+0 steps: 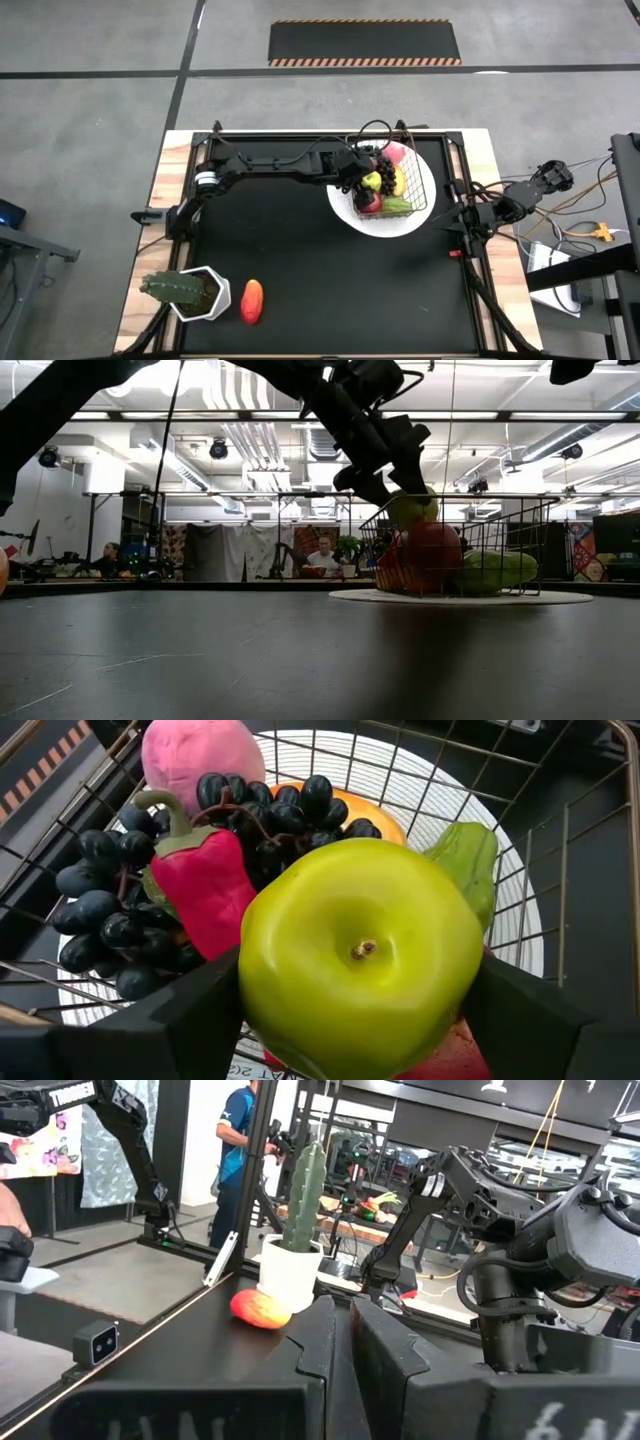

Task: Build produce basket
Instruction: Put the green apple into the wire basket, then put the orange mango into the wire basket

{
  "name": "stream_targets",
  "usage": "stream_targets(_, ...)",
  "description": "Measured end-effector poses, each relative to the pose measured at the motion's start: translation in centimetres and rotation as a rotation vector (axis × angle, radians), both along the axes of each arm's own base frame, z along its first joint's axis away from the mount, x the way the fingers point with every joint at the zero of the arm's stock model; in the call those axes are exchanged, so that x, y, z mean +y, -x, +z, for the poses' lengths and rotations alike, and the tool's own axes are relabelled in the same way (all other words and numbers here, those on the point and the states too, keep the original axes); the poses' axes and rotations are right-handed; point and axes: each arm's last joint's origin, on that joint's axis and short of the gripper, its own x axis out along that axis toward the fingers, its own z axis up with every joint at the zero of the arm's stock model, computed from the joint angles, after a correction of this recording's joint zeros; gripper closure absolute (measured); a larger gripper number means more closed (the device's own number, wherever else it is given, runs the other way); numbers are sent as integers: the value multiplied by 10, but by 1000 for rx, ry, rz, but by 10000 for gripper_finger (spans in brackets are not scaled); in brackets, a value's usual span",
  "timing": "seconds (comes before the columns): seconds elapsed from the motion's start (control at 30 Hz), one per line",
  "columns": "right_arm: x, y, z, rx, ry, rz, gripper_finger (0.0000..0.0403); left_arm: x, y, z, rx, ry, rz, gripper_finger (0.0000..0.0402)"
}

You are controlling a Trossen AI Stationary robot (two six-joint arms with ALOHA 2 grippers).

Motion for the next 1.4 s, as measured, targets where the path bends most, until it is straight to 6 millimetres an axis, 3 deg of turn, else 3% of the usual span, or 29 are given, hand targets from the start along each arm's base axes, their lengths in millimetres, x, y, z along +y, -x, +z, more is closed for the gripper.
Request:
stream_targets(0.37,0,0,0,0,0,0,376,0,0,0,0,-4,-3,37)
stream_targets(0.57,0,0,-1,6,3,0,376,0,0,2,5,-27,-26,25)
stream_targets(0.7,0,0,-1,6,3,0,376,0,2,10,-7,-53,-47,25)
stream_targets(0.93,0,0,-1,8,4,-1,376,-8,17,45,-69,-80,-69,25)
stream_targets(1.07,-1,0,-1,9,3,-38,376,-30,30,73,-111,-87,-112,24)
stream_targets(1.2,-3,-1,-1,10,2,-104,376,-72,44,92,-117,-76,-200,24)
stream_targets(1.4,-3,-1,0,6,-27,-101,376,-146,71,90,47,-11,-298,24)
